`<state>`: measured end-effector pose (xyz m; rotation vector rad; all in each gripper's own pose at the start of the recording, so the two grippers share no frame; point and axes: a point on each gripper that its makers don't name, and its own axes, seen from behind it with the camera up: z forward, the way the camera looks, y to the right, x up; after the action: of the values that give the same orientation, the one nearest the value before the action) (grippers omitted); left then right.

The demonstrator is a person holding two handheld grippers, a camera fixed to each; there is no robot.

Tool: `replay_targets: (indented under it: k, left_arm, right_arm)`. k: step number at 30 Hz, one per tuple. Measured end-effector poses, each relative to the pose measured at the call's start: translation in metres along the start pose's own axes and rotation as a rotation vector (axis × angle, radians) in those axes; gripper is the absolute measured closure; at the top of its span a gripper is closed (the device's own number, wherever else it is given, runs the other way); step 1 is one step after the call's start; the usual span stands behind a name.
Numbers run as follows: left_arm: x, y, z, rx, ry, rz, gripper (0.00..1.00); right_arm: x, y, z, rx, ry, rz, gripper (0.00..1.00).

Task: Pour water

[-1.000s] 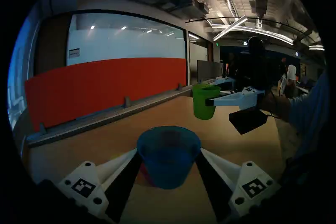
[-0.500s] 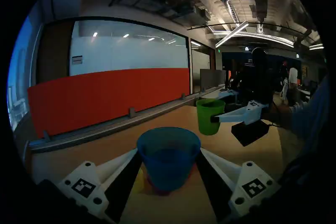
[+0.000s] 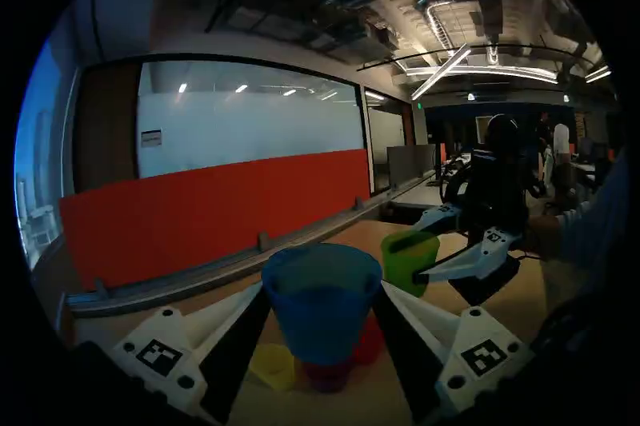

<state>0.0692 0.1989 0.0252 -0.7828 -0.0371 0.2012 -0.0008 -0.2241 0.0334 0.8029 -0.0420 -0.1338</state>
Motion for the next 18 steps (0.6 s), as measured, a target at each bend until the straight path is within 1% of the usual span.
replay_targets:
  k: [9,14,18]
  left_arm:
    - [0.026,-0.015,-0.005,0.045,0.020,0.057,0.16]
    - [0.038,-0.024,-0.008,0.072,0.029,0.105,0.16]
    - [0.046,-0.027,-0.011,0.089,0.032,0.143,0.16]
  right_arm:
    - [0.001,-0.018,0.008,0.043,0.002,0.001,0.10]
    - [0.001,-0.026,0.013,0.064,0.004,0.003,0.10]
    - [0.003,-0.033,0.017,0.078,0.009,0.004,0.10]
